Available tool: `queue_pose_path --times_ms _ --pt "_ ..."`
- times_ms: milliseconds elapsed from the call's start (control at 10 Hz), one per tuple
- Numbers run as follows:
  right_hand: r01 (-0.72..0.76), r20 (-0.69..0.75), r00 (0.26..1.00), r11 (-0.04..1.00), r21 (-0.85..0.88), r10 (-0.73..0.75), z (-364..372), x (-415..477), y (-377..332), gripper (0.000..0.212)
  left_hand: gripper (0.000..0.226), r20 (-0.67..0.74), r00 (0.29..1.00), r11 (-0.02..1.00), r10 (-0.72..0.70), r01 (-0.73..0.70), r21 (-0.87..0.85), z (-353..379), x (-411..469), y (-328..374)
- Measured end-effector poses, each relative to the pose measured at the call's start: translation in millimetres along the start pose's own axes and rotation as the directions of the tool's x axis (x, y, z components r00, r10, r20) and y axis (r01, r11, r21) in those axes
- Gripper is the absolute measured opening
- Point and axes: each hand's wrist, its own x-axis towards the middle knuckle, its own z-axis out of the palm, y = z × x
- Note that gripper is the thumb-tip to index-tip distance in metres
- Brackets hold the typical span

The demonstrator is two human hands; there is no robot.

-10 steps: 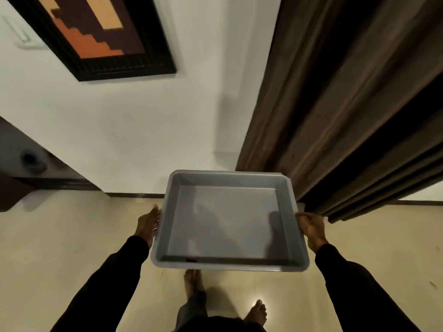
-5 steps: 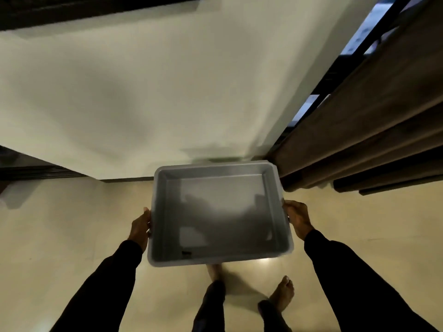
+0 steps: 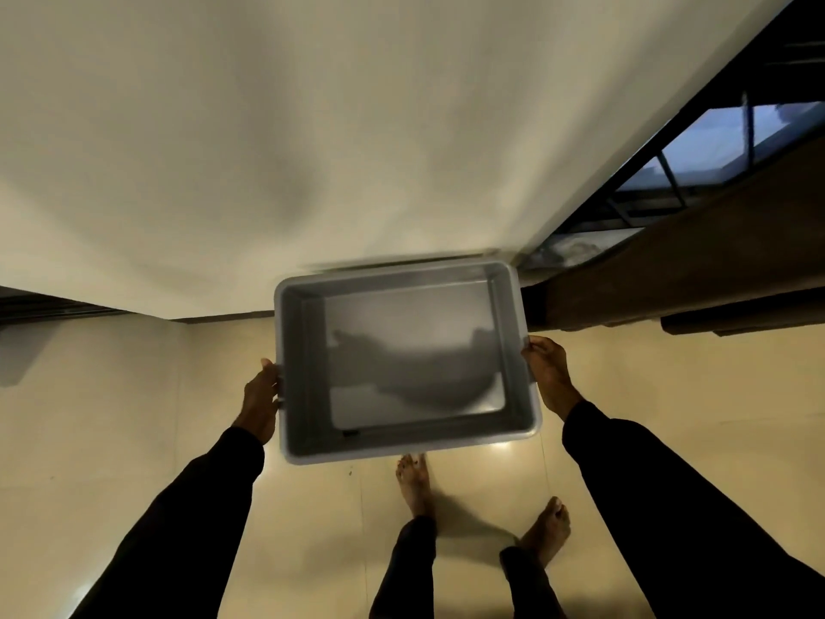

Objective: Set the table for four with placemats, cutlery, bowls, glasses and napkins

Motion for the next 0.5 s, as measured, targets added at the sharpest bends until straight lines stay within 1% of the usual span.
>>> queue_pose_path --times_ms 100,200,300,400,500 --pt "0.007 -0.038 0.999 0.999 0.044 -0.005 3 2 2 0.015 0.045 -0.057 0.998 1.0 -0.013 0.012 -0.014 7 1 2" --pt "0.021 -0.029 0.999 0.999 0.033 -0.02 2 1 4 0.018 0.037 -0.099 0.995 0.997 -0.002 -0.005 -0.071 11 -9 2" --pt "-0.006 -0.065 0.998 1.0 -0.022 0.005 -4 -9 -2 0.018 0.03 -0.211 0.977 0.99 0.026 -0.054 -0.127 14 -26 2" --pt "0.017 -0.094 0.995 0.999 -0.043 -0.021 -19 -27 -8 0.024 0.027 -0.226 0.965 0.988 0.135 -0.149 -0.044 16 -49 -5" --pt "0.089 -0.021 0.996 0.991 -0.103 -0.092 -36 -48 -16 0.019 0.024 -0.127 0.96 0.962 0.249 -0.23 0.147 23 -81 -13"
